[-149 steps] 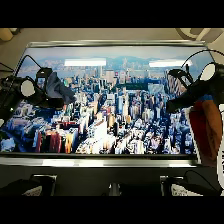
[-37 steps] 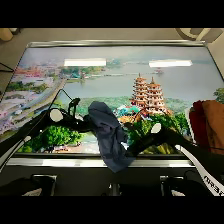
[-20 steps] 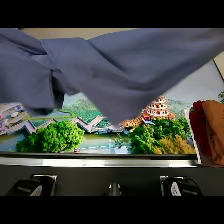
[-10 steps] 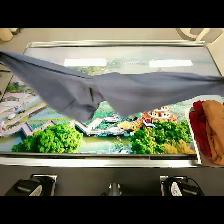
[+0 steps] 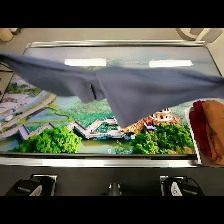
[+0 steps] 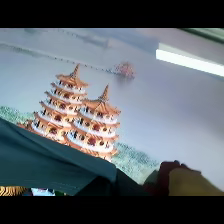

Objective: Fold the shirts.

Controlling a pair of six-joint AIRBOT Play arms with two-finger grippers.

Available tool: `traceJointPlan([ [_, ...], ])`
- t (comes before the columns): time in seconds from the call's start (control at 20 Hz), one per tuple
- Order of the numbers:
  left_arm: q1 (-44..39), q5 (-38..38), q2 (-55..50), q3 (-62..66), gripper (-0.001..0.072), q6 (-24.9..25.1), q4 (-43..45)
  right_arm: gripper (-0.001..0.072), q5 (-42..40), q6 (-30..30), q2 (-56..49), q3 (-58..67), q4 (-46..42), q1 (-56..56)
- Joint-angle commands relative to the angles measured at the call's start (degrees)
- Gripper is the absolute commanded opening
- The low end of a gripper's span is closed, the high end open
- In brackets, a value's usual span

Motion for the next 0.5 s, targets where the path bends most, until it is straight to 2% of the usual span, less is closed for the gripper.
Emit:
traceJointPlan([
  [0.0,-0.48,-11.67,0.79,-7.67,0.0022,-0.02,-1.7,0.0019,10.38,-1.03,0.02,-7.04,-1.68,0.0],
  [0.1,-2.69,-6.75,1.29,-18.82,0.0021,-0.09,-5.62,0.0019,7.67,-1.07,0.02,-18.95,-2.25,0.0],
  [0.25,-7.93,9.29,0.44,-33.94,0.0021,-0.02,-16.06,0.0019,-9.33,-1.05,-1.49,-36.13,-2.12,0.0],
  [0.35,-11.65,19.02,-1.27,-39.6,0.0022,-0.02,-17.14,0.002,-22.29,-1.01,-5.62,-40.83,-2.21,-0.02],
  [0.45,-13.4,22.34,-3.78,-40.83,0.0022,-0.04,-17.16,0.002,-30.75,-0.15,-12.26,-40.61,-0.63,-0.02],
])
